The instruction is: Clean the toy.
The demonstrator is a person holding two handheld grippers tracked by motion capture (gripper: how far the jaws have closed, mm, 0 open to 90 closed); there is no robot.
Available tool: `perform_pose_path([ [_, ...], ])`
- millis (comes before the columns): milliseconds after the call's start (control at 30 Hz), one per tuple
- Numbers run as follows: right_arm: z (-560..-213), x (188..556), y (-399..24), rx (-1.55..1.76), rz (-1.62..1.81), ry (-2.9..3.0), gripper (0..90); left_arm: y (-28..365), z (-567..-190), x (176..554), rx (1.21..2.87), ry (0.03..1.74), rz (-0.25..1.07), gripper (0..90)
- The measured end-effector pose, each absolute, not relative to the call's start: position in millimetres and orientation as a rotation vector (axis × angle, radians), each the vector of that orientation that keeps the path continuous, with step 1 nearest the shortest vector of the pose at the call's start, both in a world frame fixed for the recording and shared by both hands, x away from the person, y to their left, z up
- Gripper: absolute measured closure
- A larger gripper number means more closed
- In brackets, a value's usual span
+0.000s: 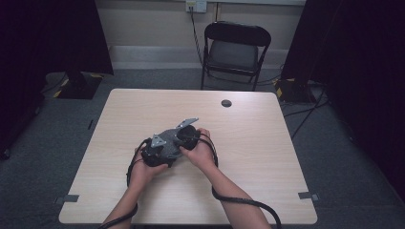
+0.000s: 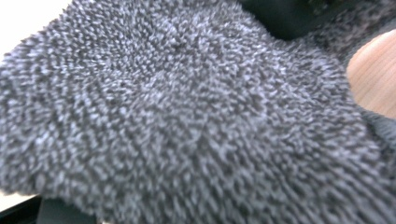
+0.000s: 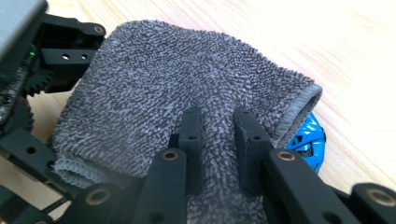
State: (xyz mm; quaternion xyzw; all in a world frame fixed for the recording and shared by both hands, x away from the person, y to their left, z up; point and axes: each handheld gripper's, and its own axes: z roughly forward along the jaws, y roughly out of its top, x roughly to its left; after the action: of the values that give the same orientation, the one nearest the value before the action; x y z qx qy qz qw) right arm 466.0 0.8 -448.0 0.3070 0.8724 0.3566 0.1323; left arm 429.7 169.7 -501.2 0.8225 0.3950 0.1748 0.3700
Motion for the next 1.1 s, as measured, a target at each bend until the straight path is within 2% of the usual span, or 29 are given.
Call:
perform_pose_path([
  [1100, -454.1, 485.4, -13.1, 0.948, 1.037, 2.511, 74.8, 169.7, -501.3, 429.7, 2.11, 1.013, 0.448, 23.8],
])
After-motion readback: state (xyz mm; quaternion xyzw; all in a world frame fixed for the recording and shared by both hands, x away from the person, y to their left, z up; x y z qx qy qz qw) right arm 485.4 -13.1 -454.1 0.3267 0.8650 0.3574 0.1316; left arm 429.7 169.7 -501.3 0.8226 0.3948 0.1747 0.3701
